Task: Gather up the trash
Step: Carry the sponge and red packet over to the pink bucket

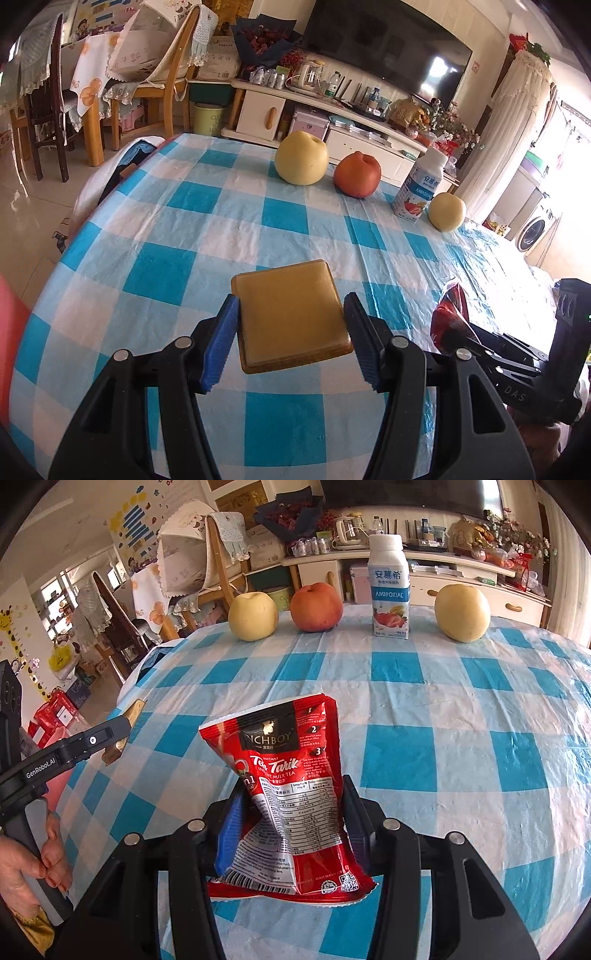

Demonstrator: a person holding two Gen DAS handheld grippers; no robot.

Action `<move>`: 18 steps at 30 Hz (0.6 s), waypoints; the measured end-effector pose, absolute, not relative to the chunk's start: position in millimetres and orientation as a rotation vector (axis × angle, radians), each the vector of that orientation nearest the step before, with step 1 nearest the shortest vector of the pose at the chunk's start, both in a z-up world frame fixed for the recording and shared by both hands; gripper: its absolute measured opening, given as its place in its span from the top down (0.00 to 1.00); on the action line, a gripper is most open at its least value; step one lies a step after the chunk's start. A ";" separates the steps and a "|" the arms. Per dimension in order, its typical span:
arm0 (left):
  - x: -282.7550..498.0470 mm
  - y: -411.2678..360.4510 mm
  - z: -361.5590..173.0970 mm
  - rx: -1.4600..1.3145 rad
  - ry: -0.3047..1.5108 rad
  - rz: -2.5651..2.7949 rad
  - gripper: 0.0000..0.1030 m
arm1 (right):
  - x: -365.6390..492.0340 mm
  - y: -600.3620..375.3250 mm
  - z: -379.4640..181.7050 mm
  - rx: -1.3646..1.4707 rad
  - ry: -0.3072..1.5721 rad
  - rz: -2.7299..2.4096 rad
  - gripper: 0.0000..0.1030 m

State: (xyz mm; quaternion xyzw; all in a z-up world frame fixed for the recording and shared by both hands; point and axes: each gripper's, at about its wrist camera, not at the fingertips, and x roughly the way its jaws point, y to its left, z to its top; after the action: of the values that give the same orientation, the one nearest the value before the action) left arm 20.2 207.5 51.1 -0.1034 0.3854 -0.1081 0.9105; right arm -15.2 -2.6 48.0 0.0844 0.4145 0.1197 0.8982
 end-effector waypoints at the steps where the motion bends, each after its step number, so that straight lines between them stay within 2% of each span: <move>1: 18.4 210.8 52.5 -0.216 0.790 -0.219 0.43 | -15.9 -1.0 48.4 0.186 0.860 0.255 0.51; 18: -4.8 265.3 78.7 -0.296 0.709 -0.138 0.42 | -24.9 53.2 54.2 0.175 0.893 0.321 0.51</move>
State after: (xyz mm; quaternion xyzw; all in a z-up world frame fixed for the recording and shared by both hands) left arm -4.8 265.3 78.7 -0.1442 0.3454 -0.0673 0.9249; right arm -24.9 53.2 54.2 0.0843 0.4293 0.1545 0.8858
